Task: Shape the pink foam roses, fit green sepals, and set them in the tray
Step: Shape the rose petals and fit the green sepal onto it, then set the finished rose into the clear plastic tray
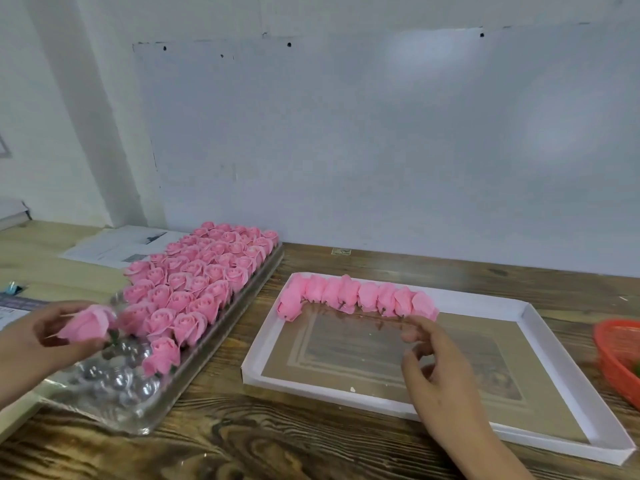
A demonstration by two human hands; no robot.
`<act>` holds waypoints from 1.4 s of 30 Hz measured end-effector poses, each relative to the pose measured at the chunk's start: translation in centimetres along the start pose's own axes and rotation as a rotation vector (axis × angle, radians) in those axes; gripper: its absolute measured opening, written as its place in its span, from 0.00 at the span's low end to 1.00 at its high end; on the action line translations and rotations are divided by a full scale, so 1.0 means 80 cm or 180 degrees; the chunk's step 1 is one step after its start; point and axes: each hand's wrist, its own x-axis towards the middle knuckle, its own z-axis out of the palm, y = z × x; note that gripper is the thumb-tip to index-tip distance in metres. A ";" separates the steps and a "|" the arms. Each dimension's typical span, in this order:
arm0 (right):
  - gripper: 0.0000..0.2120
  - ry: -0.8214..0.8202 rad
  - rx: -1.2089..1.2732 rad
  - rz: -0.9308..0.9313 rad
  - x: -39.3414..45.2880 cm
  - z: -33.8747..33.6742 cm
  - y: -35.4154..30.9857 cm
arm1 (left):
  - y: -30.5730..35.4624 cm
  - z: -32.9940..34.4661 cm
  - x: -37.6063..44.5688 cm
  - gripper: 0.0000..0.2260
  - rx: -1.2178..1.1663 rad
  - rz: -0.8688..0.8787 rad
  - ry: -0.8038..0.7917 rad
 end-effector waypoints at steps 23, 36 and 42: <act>0.27 0.0017 -0.0068 0.0025 -0.001 -0.002 -0.004 | -0.005 0.001 0.037 0.24 0.0666 -0.0119 0.0002; 0.26 0.0063 0.0007 -0.0005 0.000 -0.002 -0.002 | -0.012 -0.007 0.067 0.33 0.0866 0.0107 -0.0279; 0.26 0.0038 -0.0027 0.0009 0.000 -0.001 -0.003 | -0.009 -0.007 0.059 0.32 0.0718 0.0003 -0.0267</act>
